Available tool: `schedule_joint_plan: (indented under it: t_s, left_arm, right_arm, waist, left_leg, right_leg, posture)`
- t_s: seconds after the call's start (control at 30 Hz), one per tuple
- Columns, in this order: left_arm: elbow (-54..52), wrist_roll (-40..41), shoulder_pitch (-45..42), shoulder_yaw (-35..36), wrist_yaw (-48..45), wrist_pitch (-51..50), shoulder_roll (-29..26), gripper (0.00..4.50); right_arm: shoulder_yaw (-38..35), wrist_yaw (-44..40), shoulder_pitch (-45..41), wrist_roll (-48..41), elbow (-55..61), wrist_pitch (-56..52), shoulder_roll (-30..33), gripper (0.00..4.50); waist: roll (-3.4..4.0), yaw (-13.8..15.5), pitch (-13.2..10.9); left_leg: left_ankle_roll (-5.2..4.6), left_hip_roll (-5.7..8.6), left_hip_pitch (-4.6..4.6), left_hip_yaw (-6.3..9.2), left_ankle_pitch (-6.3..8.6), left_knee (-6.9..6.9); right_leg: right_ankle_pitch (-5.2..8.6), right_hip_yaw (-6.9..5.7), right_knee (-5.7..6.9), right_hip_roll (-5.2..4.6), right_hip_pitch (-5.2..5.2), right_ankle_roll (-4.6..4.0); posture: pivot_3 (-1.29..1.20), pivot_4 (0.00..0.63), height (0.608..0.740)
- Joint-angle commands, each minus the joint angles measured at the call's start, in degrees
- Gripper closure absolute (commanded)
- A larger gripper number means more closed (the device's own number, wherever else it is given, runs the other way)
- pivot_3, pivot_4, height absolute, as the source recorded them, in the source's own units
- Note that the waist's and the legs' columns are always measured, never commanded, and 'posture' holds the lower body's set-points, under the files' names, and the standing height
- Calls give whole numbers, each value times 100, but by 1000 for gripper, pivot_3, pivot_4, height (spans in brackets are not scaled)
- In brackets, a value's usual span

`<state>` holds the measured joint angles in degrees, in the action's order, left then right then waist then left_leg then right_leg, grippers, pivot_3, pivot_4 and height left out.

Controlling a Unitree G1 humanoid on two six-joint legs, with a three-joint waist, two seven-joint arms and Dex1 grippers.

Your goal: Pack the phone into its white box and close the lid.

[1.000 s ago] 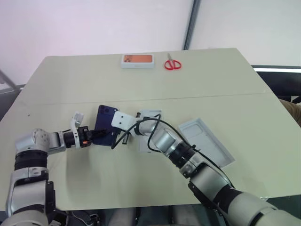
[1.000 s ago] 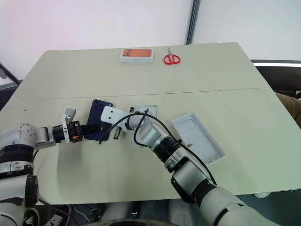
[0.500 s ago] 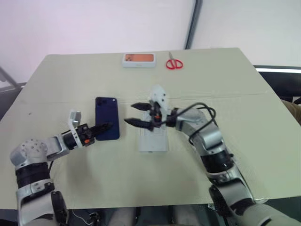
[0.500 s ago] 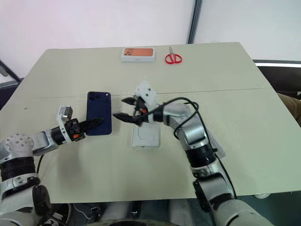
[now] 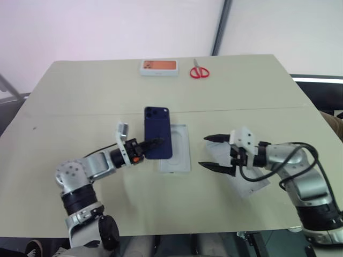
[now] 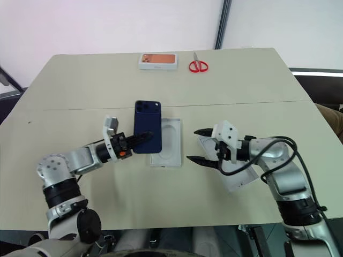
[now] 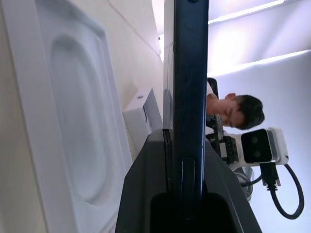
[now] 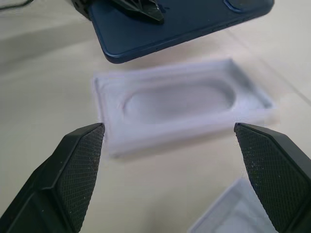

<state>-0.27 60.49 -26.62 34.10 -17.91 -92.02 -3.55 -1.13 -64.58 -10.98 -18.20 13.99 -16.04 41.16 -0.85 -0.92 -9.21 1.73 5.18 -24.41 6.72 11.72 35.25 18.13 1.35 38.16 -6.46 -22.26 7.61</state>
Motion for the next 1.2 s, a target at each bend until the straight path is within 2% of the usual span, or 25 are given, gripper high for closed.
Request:
schedule_joint_plan:
  t_s: [0.03, 0.17, 0.37, 0.5, 0.87, 1.13, 1.2]
  left_arm:
    - [-134, 299, 28, -135, 142, -48, 81, 4500]
    - [-20, 348, 16, -53, 351, -47, 335, 4500]
    - [110, 117, -81, -561, 345, 36, 420, 4500]
    - [205, 7, -105, -616, 459, 336, 562, 4500]
    - [63, -34, -95, -928, 353, 879, 341, 4500]
    - [220, 89, 5, -970, 426, 686, 418, 4500]
    - [303, 85, -37, -905, 488, 694, 429, 3512]
  right_arm:
    - [-426, 85, -56, -28, -195, 295, 193, 46]
    - [-521, 266, -63, -14, -355, 419, 232, 46]
    - [-331, 529, -103, 142, -370, 560, 143, 46]
    - [-262, 654, -147, 156, -297, 546, 88, 46]
    - [-190, 801, -96, 214, -338, 615, 52, 46]
    - [-86, 865, -224, 229, -438, 633, -16, 46]
    - [-82, 868, -228, 235, -436, 648, 6, 0]
  waist:
    - [-1, 21, 0]
    - [-9, 38, -5]
    - [-17, 38, -10]
    - [-18, 40, -10]
    - [-18, 37, -10]
    - [-18, 36, -10]
    - [-18, 35, -10]
  left_leg:
    - [0, 0, 0, -1, 0, 1]
    - [-1, 2, -1, -1, 0, 4]
    - [1, 2, -1, -1, 0, 5]
    - [3, 2, 0, -1, -2, 6]
    - [5, 2, -1, -1, -3, 6]
    - [4, 2, 0, -1, -3, 6]
    - [4, 2, 0, -1, -3, 6]
  right_leg:
    - [0, 0, 0, 0, 2, 0]
    - [0, 0, -3, -2, 5, 0]
    - [0, -1, -3, -2, 6, 0]
    - [0, -1, -4, -2, 7, 0]
    - [0, -1, -4, -1, 6, 0]
    - [0, -1, -3, -1, 7, 0]
    - [0, -2, -3, -1, 7, 0]
  posture:
    - [0, 150, 740]
    - [0, 150, 740]
    - [0, 150, 740]
    - [0, 150, 740]
    - [0, 150, 740]
    - [0, 150, 740]
    - [0, 150, 740]
